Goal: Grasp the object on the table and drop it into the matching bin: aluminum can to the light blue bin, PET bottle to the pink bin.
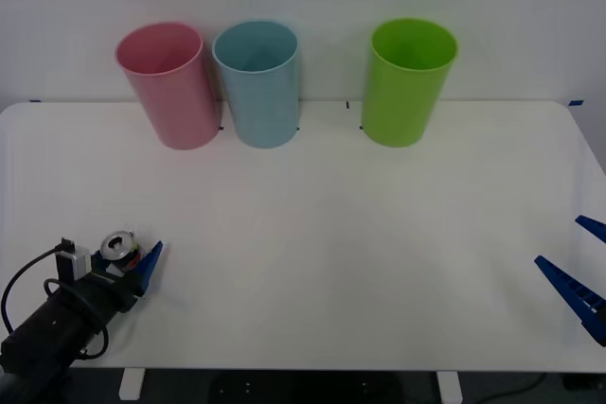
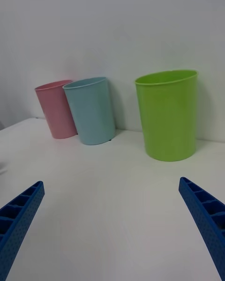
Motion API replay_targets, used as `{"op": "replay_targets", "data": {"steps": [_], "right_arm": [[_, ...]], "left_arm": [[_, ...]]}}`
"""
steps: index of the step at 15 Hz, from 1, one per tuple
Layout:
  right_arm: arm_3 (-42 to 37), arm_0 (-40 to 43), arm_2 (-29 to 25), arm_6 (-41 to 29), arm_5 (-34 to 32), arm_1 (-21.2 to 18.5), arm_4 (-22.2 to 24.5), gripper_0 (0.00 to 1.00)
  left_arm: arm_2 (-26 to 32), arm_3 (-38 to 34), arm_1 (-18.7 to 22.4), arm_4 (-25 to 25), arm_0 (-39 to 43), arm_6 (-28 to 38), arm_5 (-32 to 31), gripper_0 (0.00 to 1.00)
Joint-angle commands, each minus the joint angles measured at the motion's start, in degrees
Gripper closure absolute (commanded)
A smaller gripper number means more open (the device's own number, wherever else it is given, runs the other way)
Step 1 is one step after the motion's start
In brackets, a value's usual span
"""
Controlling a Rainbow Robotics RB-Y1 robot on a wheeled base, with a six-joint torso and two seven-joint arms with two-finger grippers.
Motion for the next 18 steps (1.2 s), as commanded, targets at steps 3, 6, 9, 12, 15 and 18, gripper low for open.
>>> {"op": "replay_targets", "data": {"steps": [3, 6, 9, 12, 15, 18], "right_arm": [[0.0, 0.0, 0.0, 0.0, 0.0, 0.0, 0.0, 0.00], [0.0, 0.0, 0.0, 0.0, 0.0, 0.0, 0.0, 0.00], [0.0, 0.0, 0.0, 0.0, 0.0, 0.0, 0.0, 0.00], [0.0, 0.0, 0.0, 0.0, 0.0, 0.0, 0.0, 0.00], [0.0, 0.0, 0.0, 0.0, 0.0, 0.0, 0.0, 0.00], [0.0, 0.0, 0.0, 0.0, 0.0, 0.0, 0.0, 0.00]], "left_arm": [[0.2, 0.0, 0.0, 0.3, 0.1, -0.1, 0.0, 1.00], [0.2, -0.1, 0.0, 0.7, 0.1, -0.1, 0.0, 1.00], [0.2, -0.9, 0.0, 1.0, 0.1, 0.1, 0.0, 1.00], [-0.2, -3.7, 0.0, 1.0, 0.1, 1.1, 0.0, 1.00], [-1.1, -7.3, 0.0, 1.0, -0.1, 2.1, 0.4, 1.00], [-2.4, -10.7, 0.0, 2.2, -0.2, 3.8, 0.6, 1.00]]}}
